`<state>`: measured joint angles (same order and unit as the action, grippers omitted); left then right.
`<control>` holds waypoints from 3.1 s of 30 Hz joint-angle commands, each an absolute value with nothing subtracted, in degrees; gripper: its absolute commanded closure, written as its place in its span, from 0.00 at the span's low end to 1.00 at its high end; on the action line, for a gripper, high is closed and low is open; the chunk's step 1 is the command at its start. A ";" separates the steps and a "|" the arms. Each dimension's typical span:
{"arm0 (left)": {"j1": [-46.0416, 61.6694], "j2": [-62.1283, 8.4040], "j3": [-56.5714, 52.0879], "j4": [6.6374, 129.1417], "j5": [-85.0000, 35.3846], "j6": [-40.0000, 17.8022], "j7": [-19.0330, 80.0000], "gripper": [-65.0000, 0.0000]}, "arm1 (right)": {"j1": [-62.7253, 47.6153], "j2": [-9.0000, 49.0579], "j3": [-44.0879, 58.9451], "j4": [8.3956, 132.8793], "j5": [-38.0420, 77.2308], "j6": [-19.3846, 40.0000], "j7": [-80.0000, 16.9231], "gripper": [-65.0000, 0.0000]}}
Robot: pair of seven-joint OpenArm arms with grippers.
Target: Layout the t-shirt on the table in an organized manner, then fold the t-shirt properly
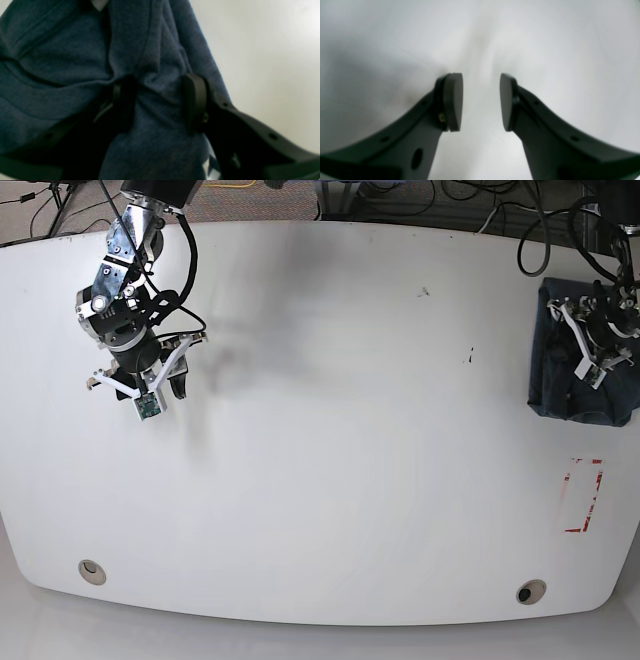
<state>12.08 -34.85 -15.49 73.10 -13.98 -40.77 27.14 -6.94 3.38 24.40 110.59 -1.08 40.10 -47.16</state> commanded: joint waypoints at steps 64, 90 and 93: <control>65.10 -2.95 -12.97 114.15 3.12 -32.40 8.22 0.56 | -55.69 0.92 23.25 116.97 4.44 39.52 -19.30 0.63; 39.87 -7.16 -12.70 58.77 0.75 -32.13 8.13 0.56 | -45.76 4.00 16.92 72.75 -3.74 38.90 -12.35 0.63; 36.35 -7.16 -12.62 53.76 0.75 -32.13 8.13 0.56 | -40.84 3.91 16.92 65.63 -5.41 38.46 -11.38 0.63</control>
<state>37.41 -6.50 -12.40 56.53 1.26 -31.92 8.67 -42.65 3.97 16.75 69.71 -5.17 37.87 -12.82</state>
